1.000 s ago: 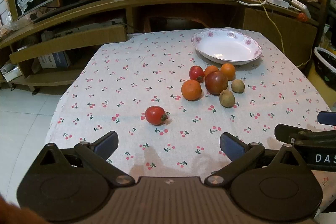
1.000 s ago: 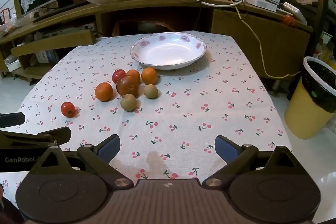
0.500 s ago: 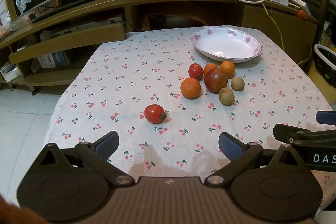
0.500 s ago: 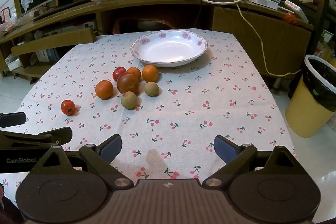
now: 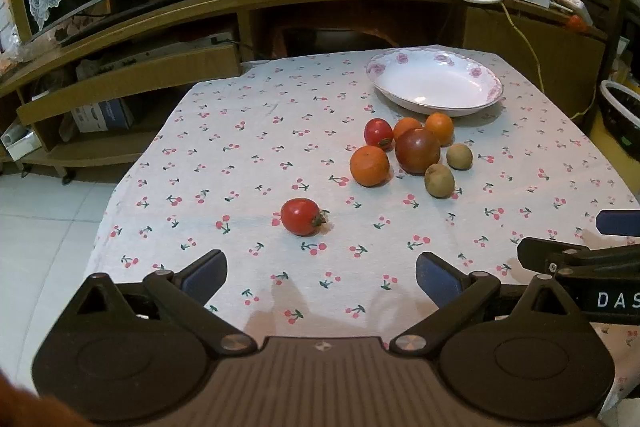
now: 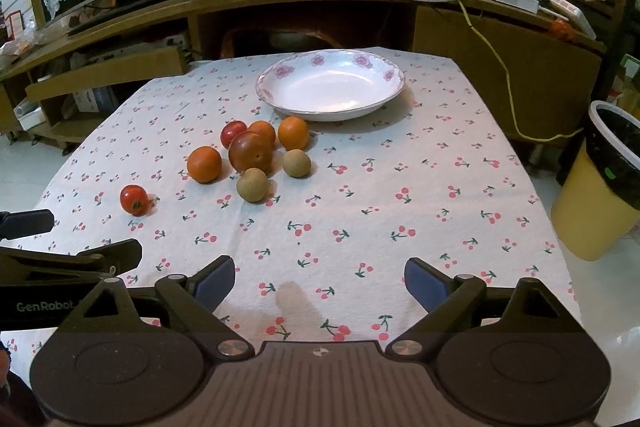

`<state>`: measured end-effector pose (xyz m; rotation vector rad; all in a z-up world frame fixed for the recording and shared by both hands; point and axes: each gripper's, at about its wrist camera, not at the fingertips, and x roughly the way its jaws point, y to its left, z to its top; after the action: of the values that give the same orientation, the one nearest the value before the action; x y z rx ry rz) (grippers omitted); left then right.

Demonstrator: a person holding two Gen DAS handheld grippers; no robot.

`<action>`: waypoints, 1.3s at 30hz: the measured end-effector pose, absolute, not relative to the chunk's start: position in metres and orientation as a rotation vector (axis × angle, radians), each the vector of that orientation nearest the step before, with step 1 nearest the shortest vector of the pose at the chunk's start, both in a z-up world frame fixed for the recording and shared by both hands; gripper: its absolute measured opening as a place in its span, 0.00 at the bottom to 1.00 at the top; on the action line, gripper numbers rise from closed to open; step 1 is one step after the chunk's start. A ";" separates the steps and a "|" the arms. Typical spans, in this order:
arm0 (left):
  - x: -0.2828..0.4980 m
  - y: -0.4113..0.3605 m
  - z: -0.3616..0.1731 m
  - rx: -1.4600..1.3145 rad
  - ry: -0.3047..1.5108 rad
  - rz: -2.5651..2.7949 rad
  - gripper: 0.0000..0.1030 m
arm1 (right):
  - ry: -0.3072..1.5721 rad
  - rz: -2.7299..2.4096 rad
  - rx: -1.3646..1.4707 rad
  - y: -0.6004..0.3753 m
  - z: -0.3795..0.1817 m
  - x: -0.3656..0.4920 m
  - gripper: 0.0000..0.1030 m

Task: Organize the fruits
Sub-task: 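Move both tools toward the fruit cluster on the cloth, then grasp the small red tomato with the left tool while the right tool grasps a kiwi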

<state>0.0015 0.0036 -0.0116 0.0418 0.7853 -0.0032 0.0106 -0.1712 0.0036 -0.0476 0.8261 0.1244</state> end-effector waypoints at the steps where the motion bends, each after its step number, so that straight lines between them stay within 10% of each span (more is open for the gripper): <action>1: 0.002 0.005 -0.012 0.044 0.783 -0.006 1.00 | 0.828 0.129 -0.048 -0.170 0.003 0.012 0.88; 20: 0.047 0.009 -0.027 0.235 0.740 -0.083 1.00 | 0.829 0.299 -0.141 -0.146 -0.009 0.081 0.67; 39: 0.066 0.020 -0.046 0.113 0.794 -0.144 0.49 | 0.854 0.432 -0.185 -0.136 -0.027 0.105 0.32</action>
<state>0.0663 0.0197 -0.0458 0.1129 0.7943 -0.1437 0.1045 -0.1355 -0.0270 -0.1847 0.8539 0.4316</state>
